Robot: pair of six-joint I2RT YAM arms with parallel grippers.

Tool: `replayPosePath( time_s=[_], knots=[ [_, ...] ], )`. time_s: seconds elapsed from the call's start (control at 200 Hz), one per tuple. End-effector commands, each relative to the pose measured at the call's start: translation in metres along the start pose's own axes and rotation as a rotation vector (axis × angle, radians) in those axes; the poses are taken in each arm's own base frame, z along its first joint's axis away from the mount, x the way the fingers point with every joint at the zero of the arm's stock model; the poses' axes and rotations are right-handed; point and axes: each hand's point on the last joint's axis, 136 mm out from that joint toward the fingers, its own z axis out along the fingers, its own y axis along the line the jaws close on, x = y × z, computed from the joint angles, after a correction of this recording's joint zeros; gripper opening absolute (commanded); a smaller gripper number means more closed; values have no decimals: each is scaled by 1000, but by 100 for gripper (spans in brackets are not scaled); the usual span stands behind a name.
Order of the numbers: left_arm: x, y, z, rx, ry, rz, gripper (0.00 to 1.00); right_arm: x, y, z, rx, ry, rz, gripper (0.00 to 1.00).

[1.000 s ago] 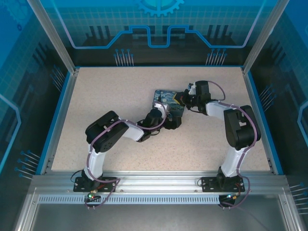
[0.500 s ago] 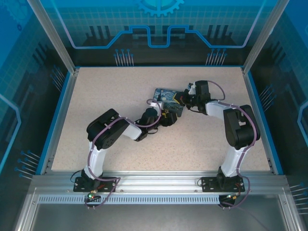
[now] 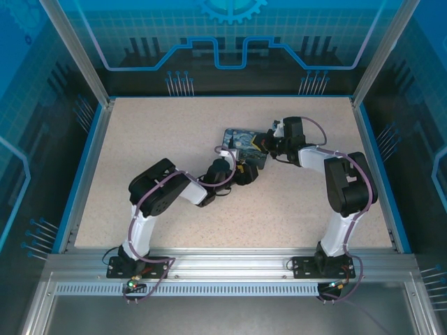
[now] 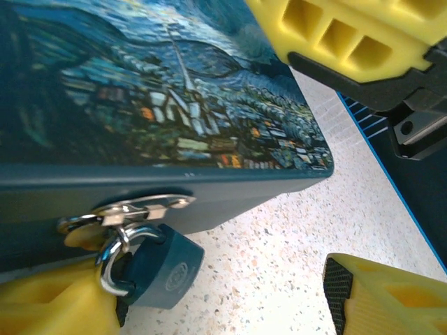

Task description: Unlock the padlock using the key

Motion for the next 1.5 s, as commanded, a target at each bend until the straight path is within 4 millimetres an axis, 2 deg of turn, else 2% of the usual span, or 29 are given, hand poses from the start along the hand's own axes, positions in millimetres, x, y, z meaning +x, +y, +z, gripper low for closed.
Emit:
replayPosePath(
  time_s=[0.0, 0.245, 0.315, 0.37, 0.675, 0.88, 1.125, 1.496],
  knots=[
    [-9, -1, -3, 21, -82, -44, 66, 14, -22, 10, 60, 51, 36, 0],
    [-20, -14, -9, 63, -122, -68, 64, 14, -22, 9, 63, 51, 31, 0],
    [-22, -16, -10, 74, -128, -79, 58, 15, -23, 9, 65, 53, 32, 0],
    [-21, -18, -10, 80, -129, -90, 57, 14, -23, 9, 65, 51, 32, 0],
    [-9, 6, -2, -5, -111, -145, 59, 15, -24, 9, 67, 51, 35, 0],
    [-5, 18, -2, -59, -105, -151, 53, 14, -22, 9, 64, 51, 35, 0],
    [-2, 22, -1, -71, -104, -155, 42, 14, -23, 9, 63, 53, 35, 0],
    [6, 41, -1, -176, -74, -129, 37, 15, -22, 9, 63, 52, 37, 0]
  ],
)
